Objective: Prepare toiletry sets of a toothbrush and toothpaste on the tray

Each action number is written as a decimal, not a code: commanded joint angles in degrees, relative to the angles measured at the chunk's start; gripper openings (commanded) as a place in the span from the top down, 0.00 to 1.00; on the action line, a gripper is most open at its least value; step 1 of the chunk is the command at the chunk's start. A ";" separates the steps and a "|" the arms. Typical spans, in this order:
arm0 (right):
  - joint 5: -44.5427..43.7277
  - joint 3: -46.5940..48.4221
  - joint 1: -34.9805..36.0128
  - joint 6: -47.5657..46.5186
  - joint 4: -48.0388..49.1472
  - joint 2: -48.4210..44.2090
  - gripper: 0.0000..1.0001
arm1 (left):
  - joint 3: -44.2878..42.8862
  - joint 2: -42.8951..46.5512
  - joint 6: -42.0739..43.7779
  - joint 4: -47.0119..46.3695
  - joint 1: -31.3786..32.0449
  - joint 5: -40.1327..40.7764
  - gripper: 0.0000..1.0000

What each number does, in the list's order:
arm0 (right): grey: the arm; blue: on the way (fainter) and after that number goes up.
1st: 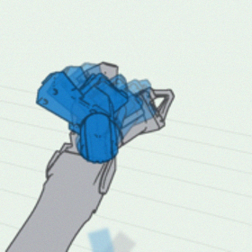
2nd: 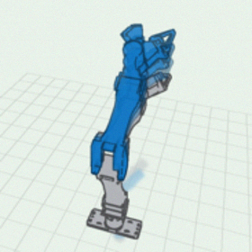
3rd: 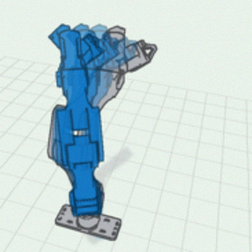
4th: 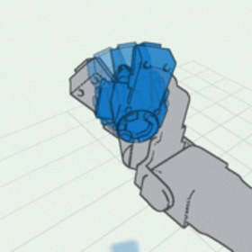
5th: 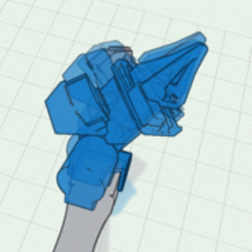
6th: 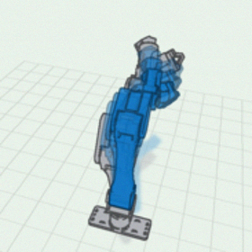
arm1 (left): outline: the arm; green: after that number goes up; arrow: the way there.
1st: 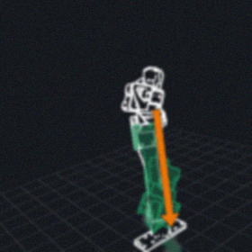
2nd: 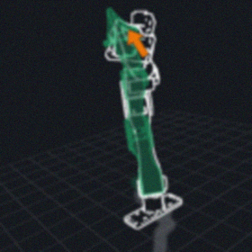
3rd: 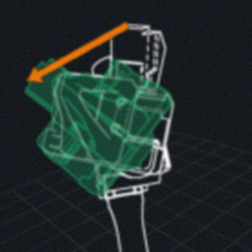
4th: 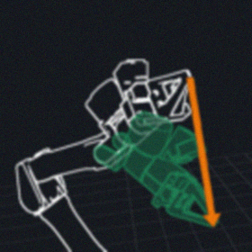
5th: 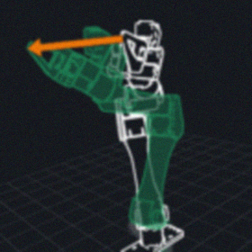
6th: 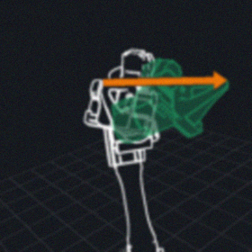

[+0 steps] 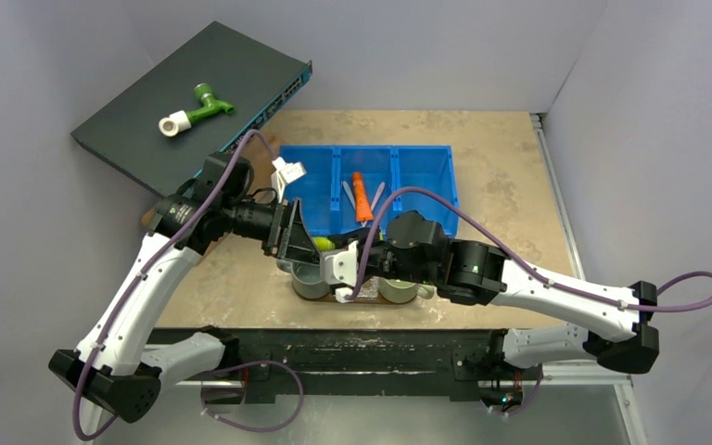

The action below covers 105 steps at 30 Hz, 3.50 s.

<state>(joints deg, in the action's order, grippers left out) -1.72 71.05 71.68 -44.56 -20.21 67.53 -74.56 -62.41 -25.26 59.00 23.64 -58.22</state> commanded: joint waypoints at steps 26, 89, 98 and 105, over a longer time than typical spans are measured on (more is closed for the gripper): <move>1.01 4.95 2.50 -6.27 -1.06 2.22 0.66 | 3.09 1.46 2.13 -1.21 -0.08 -3.49 1.00; 54.63 -2.94 -31.07 82.40 27.65 -2.53 0.40 | 18.55 27.09 -10.54 -38.19 -0.08 3.75 1.00; 56.42 -3.70 -31.09 85.56 30.25 -2.40 0.55 | 19.66 27.00 -8.44 -39.05 -0.08 1.87 1.00; 56.37 -3.73 -31.10 86.01 29.90 -2.33 0.75 | 20.49 26.92 -7.67 -39.01 -0.08 2.31 1.00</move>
<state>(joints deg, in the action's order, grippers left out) 53.28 67.16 40.80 40.25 7.42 66.32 -54.46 -35.62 -34.61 23.33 23.64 -55.55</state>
